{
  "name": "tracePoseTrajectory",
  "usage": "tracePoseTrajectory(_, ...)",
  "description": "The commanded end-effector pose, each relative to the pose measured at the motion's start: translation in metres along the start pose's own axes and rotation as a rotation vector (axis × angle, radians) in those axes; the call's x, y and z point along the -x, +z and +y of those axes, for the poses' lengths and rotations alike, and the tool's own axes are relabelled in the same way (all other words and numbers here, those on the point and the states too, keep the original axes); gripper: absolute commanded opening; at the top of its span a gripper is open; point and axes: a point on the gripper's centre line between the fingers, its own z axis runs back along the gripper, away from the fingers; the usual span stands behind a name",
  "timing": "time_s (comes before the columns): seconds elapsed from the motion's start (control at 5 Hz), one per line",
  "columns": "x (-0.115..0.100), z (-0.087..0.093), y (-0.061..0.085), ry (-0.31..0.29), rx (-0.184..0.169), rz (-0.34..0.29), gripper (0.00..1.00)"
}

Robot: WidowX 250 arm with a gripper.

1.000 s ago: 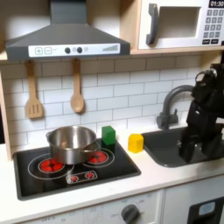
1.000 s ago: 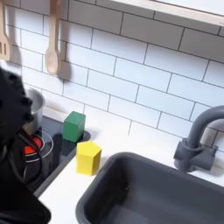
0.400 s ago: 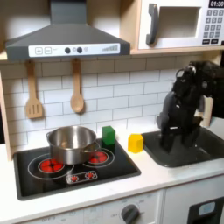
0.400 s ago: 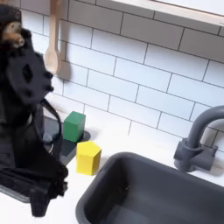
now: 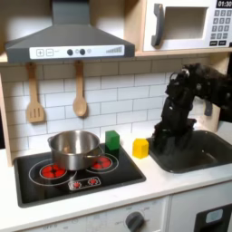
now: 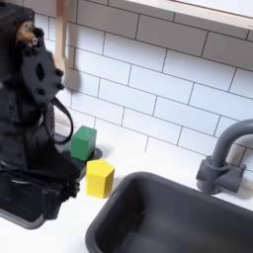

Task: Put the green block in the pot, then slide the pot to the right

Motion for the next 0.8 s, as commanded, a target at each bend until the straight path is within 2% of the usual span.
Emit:
tracePoseTrajectory(0.0, -0.024, 0.014, -0.006, 0.013, -0.006, 0.001, 1.0)
tracePoseTrajectory(0.2, -0.036, 0.019, -0.009, 0.023, -0.016, -0.004, 1.0)
tracePoseTrajectory(0.4, -0.05, 0.018, -0.013, 0.023, -0.009, -0.015, 1.0)
tracePoseTrajectory(0.6, -0.064, 0.017, -0.022, 0.019, -0.013, -0.015, 1.0)
